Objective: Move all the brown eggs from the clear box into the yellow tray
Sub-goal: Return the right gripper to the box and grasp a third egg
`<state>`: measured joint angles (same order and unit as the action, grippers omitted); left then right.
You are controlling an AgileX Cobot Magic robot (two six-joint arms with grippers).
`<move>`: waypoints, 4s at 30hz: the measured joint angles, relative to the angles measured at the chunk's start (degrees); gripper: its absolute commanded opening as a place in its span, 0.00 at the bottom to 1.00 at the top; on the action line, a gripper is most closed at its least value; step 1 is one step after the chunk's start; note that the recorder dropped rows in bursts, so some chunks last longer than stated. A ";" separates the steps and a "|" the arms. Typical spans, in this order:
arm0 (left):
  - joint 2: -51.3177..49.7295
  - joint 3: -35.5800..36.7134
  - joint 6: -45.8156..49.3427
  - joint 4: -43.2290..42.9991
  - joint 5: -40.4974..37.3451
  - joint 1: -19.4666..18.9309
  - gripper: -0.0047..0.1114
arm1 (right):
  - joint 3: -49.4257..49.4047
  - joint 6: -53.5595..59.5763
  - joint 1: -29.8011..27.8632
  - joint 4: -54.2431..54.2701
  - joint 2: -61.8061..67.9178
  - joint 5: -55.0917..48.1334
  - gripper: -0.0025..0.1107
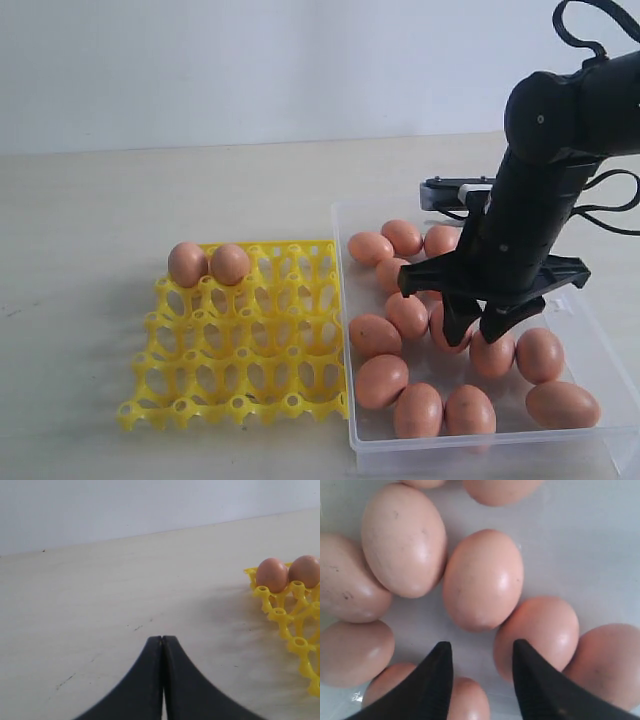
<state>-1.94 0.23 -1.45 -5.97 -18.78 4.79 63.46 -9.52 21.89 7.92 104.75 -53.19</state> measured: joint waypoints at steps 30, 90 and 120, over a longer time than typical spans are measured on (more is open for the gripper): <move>0.00 0.00 0.00 0.00 0.00 0.00 0.04 | 0.00 3.36 -0.93 2.02 2.21 8.51 0.41; 0.00 0.00 0.00 0.00 0.00 0.00 0.04 | 0.18 16.88 1.13 1.00 7.62 18.61 0.37; 0.00 0.00 0.00 0.00 0.00 0.00 0.04 | -0.02 17.21 2.32 1.99 6.62 13.09 0.50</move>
<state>-1.94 0.23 -1.45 -5.97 -18.78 4.79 63.44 7.69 24.21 9.91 111.37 -40.09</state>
